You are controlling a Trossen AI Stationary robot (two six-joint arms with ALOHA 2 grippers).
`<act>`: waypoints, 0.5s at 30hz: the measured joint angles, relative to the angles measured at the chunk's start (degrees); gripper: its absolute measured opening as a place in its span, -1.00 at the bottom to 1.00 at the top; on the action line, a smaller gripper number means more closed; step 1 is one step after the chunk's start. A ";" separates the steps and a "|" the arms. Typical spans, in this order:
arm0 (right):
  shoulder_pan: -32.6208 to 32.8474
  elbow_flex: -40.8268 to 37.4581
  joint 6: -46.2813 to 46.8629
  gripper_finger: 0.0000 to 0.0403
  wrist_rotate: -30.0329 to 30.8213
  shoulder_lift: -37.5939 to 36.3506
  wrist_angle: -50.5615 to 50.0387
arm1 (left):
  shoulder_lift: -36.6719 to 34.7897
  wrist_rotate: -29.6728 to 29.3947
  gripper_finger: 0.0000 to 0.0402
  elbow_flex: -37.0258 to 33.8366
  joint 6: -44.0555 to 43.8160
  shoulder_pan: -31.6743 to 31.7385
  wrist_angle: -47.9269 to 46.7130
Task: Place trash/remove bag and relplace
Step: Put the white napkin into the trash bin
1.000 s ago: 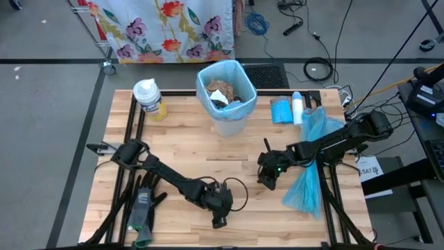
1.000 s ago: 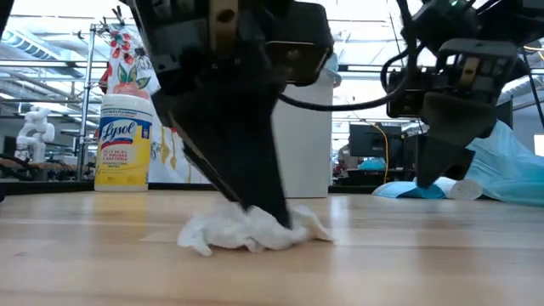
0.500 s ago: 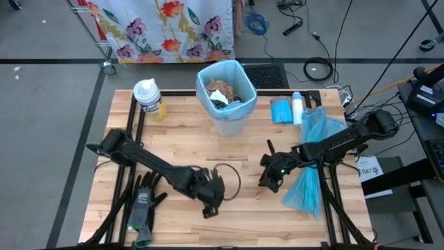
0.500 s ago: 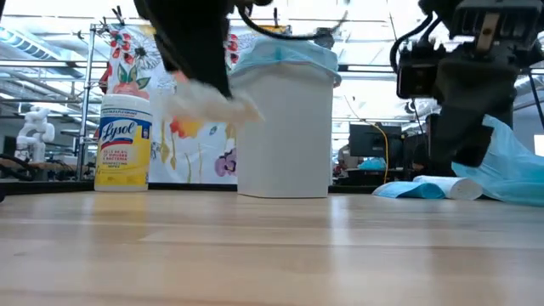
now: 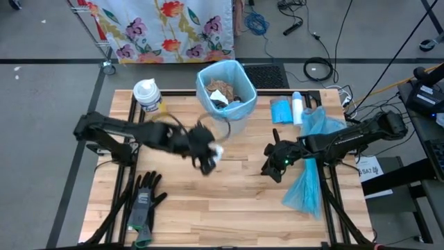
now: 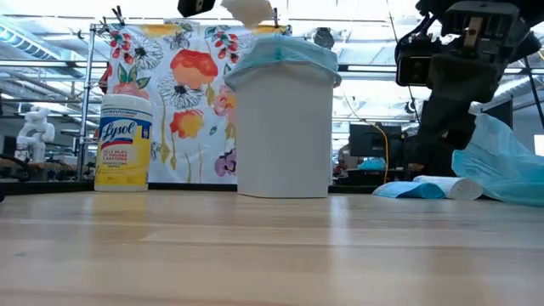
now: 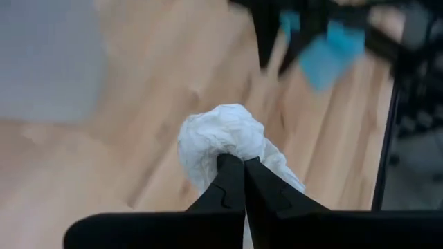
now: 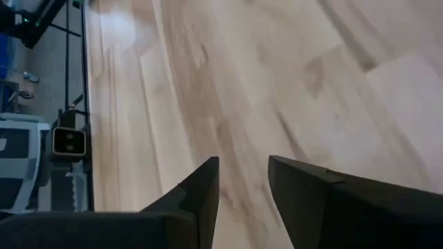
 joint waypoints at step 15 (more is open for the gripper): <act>-11.44 0.00 -12.70 -0.42 -0.58 -0.08 0.16 | -2.42 2.84 -0.96 13.26 11.73 23.54 9.99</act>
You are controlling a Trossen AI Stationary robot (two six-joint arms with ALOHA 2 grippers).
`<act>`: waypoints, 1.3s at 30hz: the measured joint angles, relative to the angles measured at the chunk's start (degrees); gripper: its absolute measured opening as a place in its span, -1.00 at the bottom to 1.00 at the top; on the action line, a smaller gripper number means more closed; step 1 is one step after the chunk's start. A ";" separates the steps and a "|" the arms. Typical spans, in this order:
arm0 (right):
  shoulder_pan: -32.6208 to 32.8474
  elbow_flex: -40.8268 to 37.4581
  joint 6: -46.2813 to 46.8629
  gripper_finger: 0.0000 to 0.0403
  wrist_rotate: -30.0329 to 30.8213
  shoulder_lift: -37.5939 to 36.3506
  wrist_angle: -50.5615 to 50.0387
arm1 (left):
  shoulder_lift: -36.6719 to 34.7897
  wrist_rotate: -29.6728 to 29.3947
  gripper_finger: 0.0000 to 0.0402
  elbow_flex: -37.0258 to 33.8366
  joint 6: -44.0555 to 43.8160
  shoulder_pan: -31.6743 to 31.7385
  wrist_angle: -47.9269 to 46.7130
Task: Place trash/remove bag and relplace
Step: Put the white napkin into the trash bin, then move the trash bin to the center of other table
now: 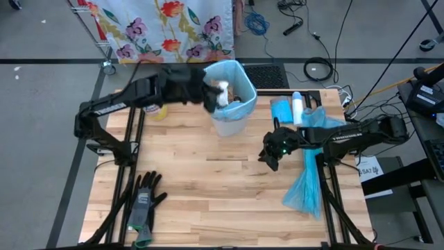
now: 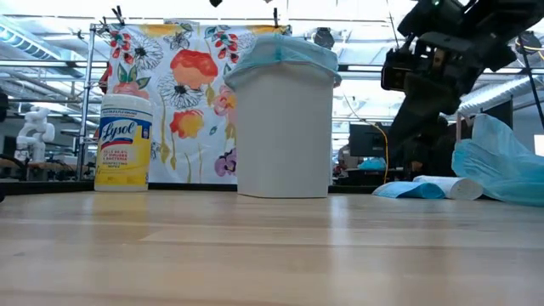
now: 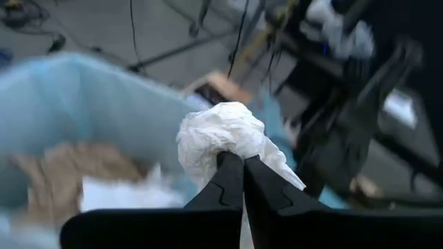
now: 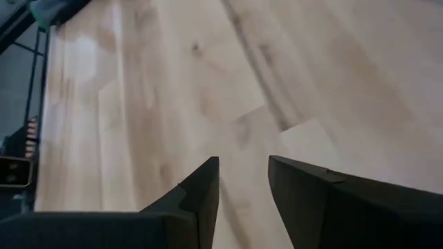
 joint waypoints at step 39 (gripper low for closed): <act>-15.02 0.00 6.64 -0.42 -2.32 0.02 8.11 | 1.91 0.34 -0.13 -0.02 12.50 14.00 -10.92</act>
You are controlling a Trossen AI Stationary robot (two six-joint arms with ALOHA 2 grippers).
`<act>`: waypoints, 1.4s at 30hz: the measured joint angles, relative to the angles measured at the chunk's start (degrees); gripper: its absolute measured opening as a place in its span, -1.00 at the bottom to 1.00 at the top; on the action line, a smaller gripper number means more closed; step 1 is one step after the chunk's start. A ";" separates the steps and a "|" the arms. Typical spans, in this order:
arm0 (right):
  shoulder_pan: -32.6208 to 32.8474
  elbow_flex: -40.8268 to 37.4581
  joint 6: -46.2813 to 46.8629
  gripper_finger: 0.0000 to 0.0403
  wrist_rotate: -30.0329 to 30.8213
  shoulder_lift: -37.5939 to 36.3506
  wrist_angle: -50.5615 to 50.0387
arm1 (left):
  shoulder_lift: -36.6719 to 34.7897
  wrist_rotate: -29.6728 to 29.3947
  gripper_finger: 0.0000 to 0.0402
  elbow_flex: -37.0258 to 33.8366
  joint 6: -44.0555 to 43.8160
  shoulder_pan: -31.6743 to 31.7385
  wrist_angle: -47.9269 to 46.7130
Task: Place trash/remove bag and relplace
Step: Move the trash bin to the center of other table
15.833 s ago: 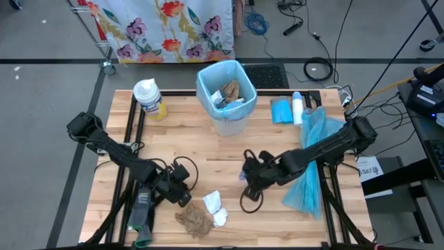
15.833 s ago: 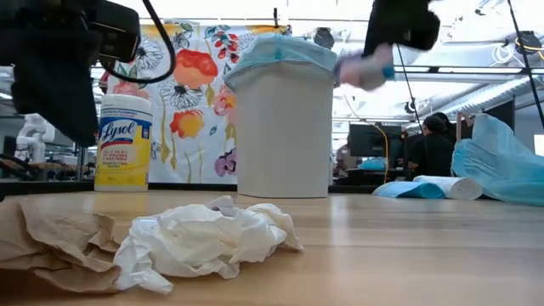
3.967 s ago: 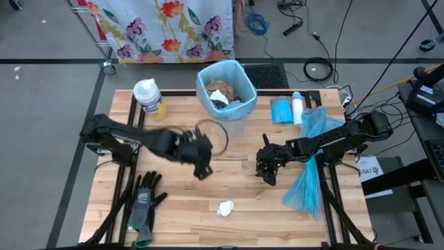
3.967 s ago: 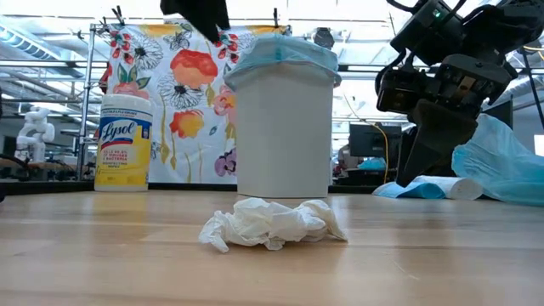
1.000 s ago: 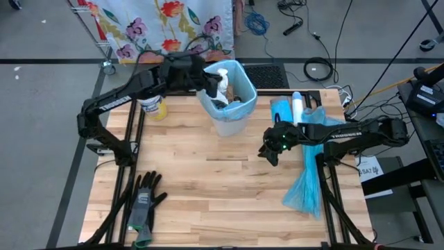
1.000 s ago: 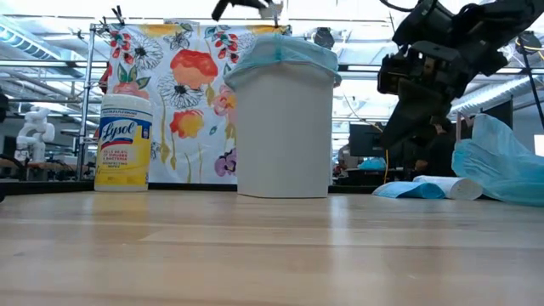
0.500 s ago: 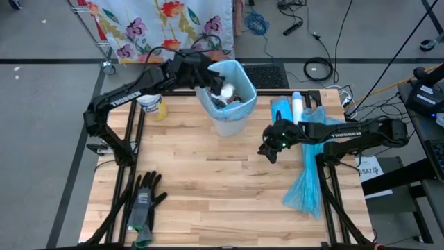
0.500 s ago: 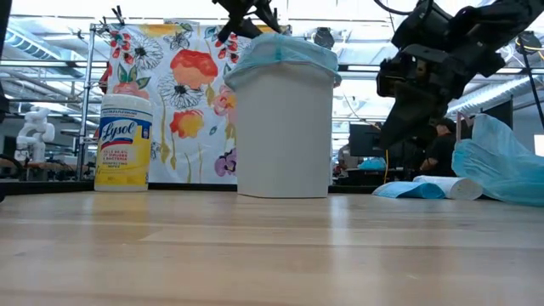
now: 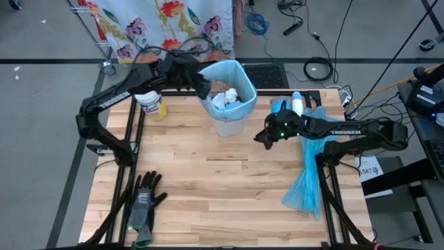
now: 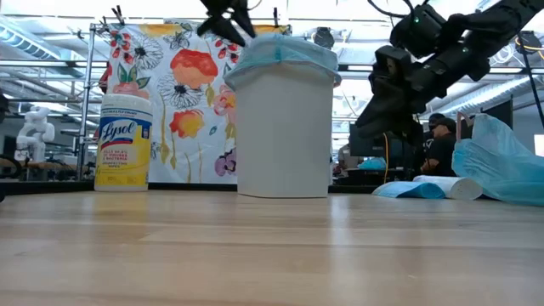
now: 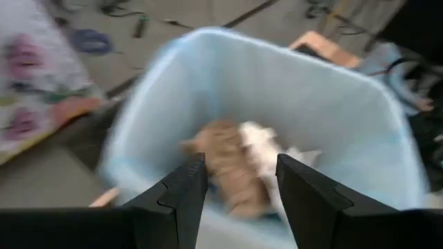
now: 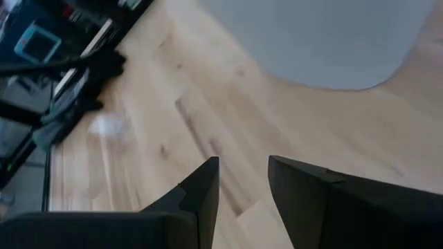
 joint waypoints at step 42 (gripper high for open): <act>-30.19 21.04 -6.10 -1.00 -19.47 20.27 5.34 | -16.44 10.37 -1.00 -62.34 -18.27 -0.48 56.43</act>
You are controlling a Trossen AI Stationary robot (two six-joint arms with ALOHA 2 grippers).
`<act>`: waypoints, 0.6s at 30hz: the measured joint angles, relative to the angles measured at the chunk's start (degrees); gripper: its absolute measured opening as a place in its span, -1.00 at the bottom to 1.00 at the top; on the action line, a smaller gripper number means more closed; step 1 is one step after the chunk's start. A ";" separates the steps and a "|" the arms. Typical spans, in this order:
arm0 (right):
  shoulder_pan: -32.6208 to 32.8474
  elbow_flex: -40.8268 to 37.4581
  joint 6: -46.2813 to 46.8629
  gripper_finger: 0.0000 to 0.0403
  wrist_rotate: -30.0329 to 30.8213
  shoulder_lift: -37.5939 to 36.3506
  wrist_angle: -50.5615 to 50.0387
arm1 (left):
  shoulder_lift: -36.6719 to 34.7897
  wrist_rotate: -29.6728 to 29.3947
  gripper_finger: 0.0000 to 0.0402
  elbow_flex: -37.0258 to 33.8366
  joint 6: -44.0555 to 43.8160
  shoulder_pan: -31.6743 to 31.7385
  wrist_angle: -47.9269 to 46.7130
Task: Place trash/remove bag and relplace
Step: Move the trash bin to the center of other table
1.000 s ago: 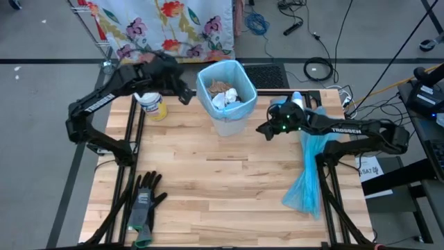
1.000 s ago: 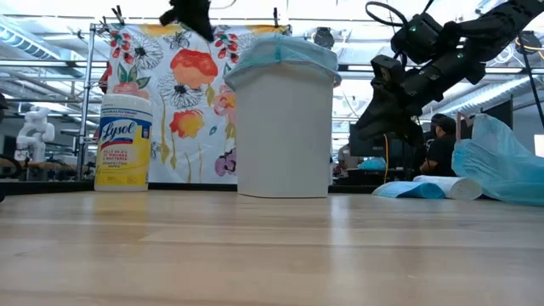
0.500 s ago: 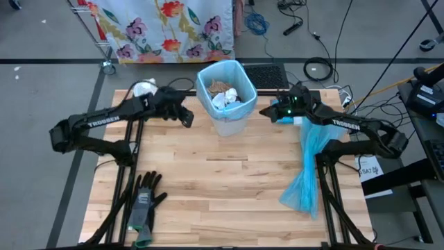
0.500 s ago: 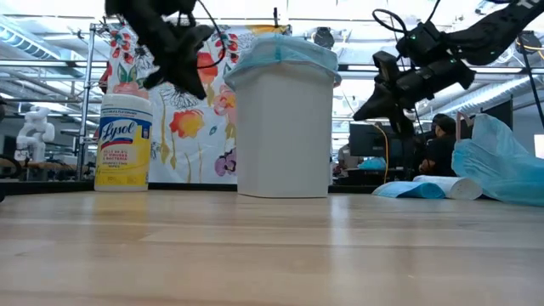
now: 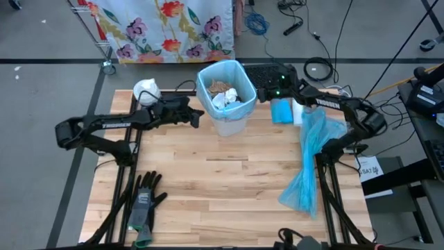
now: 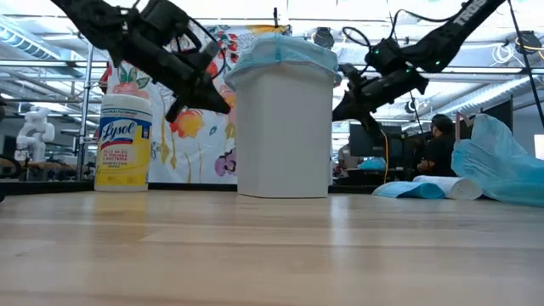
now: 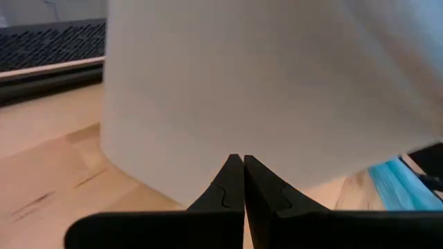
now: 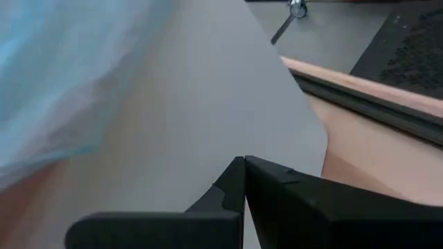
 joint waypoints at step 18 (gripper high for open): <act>10.22 1.08 -1.90 -1.00 0.73 1.46 -7.59 | 5.81 6.39 -1.00 0.17 -1.09 -0.42 5.71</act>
